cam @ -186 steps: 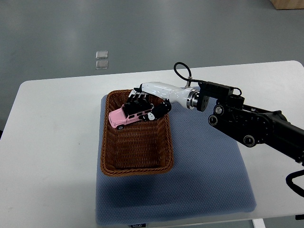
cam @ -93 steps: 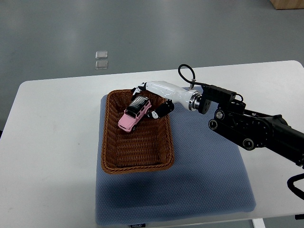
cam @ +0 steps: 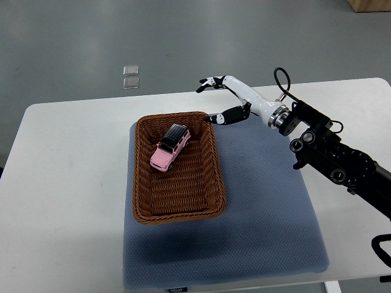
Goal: Place pink car in brown basket
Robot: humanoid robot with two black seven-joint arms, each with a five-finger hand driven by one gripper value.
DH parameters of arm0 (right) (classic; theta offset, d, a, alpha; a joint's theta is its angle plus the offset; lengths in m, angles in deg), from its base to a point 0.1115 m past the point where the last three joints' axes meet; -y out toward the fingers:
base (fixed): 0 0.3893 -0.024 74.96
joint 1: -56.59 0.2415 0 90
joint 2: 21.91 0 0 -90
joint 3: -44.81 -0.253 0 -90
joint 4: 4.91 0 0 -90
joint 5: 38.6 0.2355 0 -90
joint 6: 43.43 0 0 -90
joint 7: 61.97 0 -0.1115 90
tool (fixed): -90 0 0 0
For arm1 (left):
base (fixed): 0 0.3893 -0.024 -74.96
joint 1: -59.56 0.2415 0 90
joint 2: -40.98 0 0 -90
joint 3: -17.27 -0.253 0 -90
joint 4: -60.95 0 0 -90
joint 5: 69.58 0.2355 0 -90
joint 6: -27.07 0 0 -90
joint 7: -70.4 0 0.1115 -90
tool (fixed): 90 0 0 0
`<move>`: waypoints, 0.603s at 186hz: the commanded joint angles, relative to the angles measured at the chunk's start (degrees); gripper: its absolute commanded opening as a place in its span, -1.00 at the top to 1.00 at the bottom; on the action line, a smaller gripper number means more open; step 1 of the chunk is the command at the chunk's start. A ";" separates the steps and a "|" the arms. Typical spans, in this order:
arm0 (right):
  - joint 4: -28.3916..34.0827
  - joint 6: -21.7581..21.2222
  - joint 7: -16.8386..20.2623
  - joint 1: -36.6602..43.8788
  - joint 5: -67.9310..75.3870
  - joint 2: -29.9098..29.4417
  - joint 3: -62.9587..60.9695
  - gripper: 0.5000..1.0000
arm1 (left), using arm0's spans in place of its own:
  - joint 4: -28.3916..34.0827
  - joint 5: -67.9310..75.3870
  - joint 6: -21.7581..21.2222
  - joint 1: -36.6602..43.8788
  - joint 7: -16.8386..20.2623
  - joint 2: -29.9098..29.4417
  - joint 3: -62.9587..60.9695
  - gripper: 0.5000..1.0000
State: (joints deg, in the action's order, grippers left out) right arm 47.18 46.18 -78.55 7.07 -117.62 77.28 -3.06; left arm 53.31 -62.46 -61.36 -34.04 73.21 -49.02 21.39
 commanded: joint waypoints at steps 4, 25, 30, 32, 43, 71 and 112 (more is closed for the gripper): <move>-1.21 0.65 0.49 -3.74 4.66 -0.31 -7.14 -0.44 | 0.00 0.00 0.00 0.00 0.00 0.00 0.01 -1.00; -1.82 3.90 2.16 -7.34 9.32 -1.27 -11.01 -0.44 | 0.00 0.00 0.00 0.00 0.00 0.00 0.01 -1.00; -1.82 4.26 2.25 -7.87 10.11 -1.36 -11.19 -0.44 | 0.00 0.00 0.00 0.00 0.00 0.00 0.01 -1.00; -1.82 4.43 2.25 -8.05 10.46 -1.36 -11.19 -0.44 | 0.00 0.00 0.00 0.00 0.00 0.00 0.01 -1.00; -1.82 5.40 2.43 -9.10 12.75 -1.45 -11.19 -0.44 | 0.00 0.00 0.00 0.00 0.00 0.00 0.01 -1.00; -2.26 7.24 2.60 -10.42 17.93 -1.10 -11.28 -0.44 | 0.00 0.00 0.09 0.00 0.00 0.00 0.01 -1.00; -2.35 7.33 5.85 -10.33 29.27 -0.39 -12.24 -0.44 | 0.00 0.00 0.00 0.00 0.00 0.00 0.01 -1.00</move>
State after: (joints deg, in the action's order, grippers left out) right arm 44.85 53.48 -74.39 -3.32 -93.65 76.68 -14.36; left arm 53.31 -62.46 -61.32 -34.04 73.21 -49.02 21.41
